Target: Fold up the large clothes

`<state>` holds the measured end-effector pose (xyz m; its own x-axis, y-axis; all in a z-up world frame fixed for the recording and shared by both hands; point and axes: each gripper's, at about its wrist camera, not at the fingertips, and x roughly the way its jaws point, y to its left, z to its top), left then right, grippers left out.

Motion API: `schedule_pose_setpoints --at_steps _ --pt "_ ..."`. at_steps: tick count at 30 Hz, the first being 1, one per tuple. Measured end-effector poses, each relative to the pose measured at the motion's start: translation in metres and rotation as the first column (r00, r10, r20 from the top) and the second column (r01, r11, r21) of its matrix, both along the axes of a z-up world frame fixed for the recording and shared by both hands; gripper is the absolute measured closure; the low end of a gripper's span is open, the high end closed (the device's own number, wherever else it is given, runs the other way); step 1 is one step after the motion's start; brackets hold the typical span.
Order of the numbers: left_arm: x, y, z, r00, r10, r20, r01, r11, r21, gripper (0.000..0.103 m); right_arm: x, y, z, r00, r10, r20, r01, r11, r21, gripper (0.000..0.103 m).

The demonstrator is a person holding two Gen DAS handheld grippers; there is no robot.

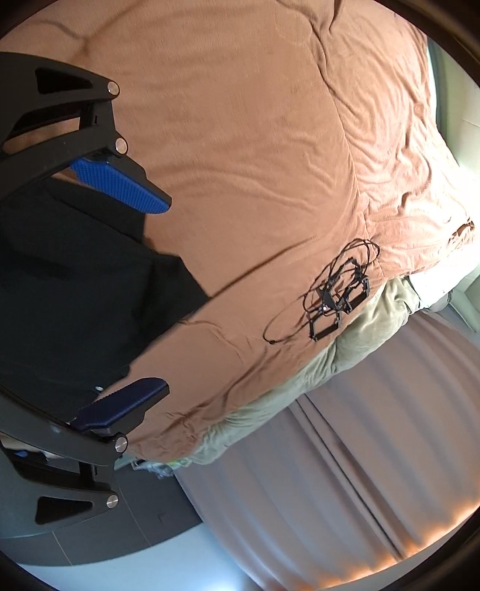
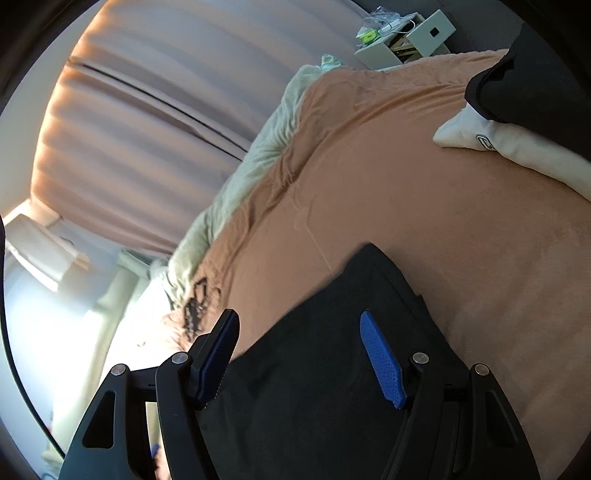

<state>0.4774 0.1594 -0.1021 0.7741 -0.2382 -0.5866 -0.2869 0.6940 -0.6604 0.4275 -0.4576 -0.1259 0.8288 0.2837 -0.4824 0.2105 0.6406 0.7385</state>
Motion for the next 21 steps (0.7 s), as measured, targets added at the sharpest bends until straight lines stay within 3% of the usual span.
schedule_pose_setpoints --at_steps 6,10,16,21 --pt "-0.029 -0.002 -0.010 0.997 -0.042 -0.067 0.046 0.997 0.060 0.012 0.013 0.035 -0.007 0.990 0.110 -0.090 -0.117 0.990 -0.080 0.035" --pt "-0.052 -0.005 -0.017 0.992 -0.074 -0.101 0.082 0.993 0.084 0.022 0.010 0.063 -0.001 0.978 0.173 -0.118 -0.192 0.966 -0.171 0.035" --pt "-0.088 -0.009 -0.026 0.985 -0.120 -0.121 0.132 0.986 0.103 0.032 -0.015 0.084 0.021 0.977 0.169 -0.134 -0.201 0.935 -0.291 0.035" --pt "-0.120 -0.007 -0.035 0.982 -0.135 -0.131 0.149 0.983 0.104 0.032 -0.051 0.105 0.013 0.964 0.216 -0.152 -0.253 0.920 -0.298 0.035"
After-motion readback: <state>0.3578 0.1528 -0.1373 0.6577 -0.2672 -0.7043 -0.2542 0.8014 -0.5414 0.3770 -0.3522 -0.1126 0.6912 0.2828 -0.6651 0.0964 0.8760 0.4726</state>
